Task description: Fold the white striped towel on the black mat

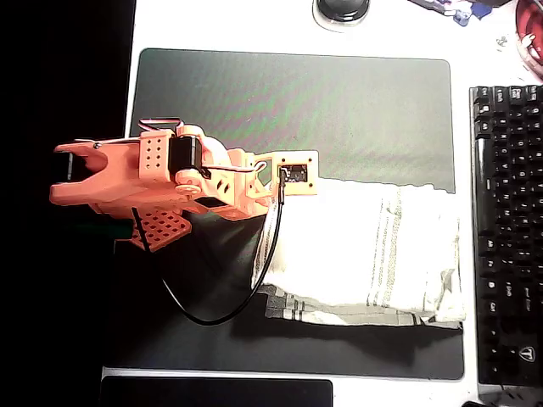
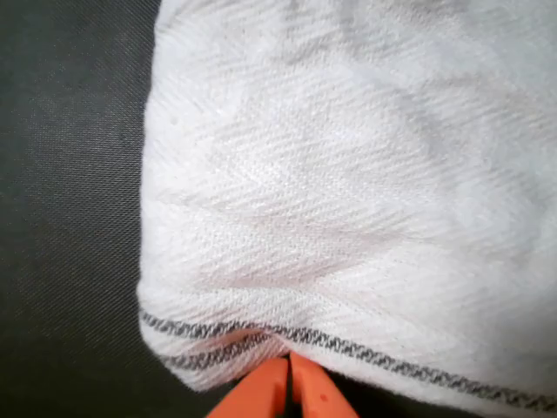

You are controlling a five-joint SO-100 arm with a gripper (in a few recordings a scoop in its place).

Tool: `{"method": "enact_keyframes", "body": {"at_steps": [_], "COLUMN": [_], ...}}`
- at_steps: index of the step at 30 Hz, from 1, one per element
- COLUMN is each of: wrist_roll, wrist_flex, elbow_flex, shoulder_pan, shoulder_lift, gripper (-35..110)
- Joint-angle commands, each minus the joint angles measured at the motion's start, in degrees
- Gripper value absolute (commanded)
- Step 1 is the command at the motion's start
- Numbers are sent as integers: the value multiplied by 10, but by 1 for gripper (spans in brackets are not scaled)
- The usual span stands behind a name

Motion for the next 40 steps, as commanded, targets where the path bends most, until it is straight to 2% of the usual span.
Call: {"method": "enact_keyframes", "body": {"at_steps": [1, 40], "wrist_roll": [5, 5], "wrist_flex": [14, 14], "elbow_flex": [12, 12], "shoulder_pan": [-7, 0], "shoulder_lift": [13, 13], "gripper": [1, 1]}}
